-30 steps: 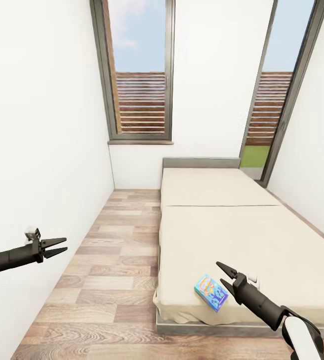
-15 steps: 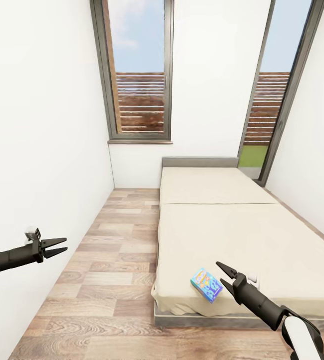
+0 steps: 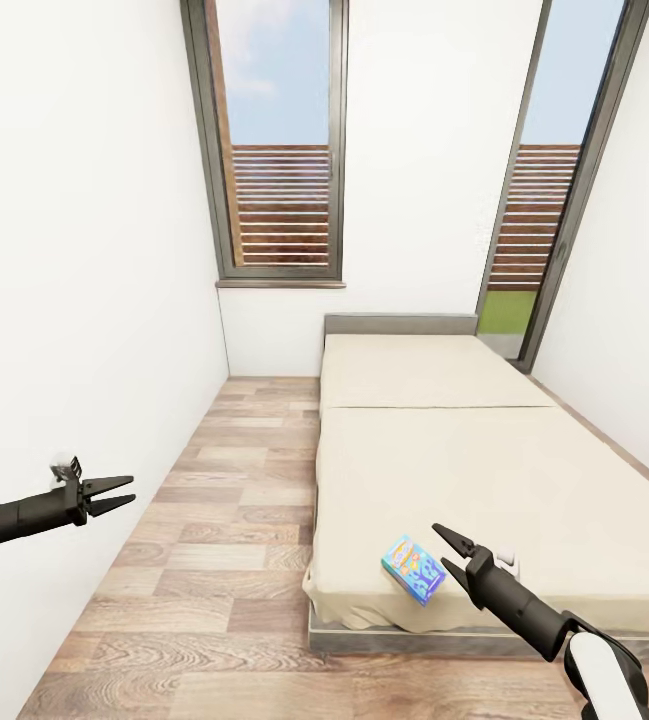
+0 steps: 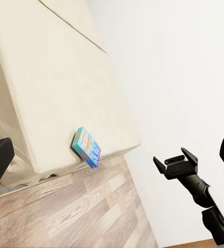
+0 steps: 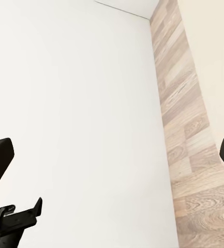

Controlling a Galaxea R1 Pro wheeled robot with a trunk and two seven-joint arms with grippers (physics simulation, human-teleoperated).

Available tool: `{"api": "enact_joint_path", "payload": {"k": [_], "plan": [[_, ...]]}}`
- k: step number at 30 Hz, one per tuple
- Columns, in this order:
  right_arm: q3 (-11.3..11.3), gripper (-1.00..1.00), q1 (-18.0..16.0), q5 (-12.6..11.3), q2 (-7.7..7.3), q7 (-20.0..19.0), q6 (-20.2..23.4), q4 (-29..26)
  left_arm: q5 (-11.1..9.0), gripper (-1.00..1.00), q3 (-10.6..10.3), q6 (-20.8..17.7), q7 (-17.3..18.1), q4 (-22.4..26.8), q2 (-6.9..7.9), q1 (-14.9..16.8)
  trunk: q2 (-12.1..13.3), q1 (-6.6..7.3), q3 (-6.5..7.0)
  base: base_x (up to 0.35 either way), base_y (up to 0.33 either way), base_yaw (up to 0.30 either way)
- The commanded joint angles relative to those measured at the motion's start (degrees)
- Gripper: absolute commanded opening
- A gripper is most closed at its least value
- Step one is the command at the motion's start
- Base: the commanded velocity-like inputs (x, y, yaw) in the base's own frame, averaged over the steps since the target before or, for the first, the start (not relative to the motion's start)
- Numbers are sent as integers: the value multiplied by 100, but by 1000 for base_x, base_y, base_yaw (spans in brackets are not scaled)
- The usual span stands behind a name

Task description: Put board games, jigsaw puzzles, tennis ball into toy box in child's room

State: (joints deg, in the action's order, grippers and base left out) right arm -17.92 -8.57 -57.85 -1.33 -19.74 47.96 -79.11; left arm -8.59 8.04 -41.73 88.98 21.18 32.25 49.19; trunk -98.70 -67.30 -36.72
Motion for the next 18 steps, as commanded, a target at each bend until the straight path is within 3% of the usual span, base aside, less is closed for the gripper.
{"api": "enact_joint_path", "payload": {"k": [1,18], "plan": [[-10,100,-5,16,1,-30,30,0,9,100,4,-59,22,0,0,3,-3,1,-6,0,0,0],[-19,100,-8,12,-4,-15,16,211,15,100,4,-63,22,2,0,3,-3,1,-6,0,0,0]]}}
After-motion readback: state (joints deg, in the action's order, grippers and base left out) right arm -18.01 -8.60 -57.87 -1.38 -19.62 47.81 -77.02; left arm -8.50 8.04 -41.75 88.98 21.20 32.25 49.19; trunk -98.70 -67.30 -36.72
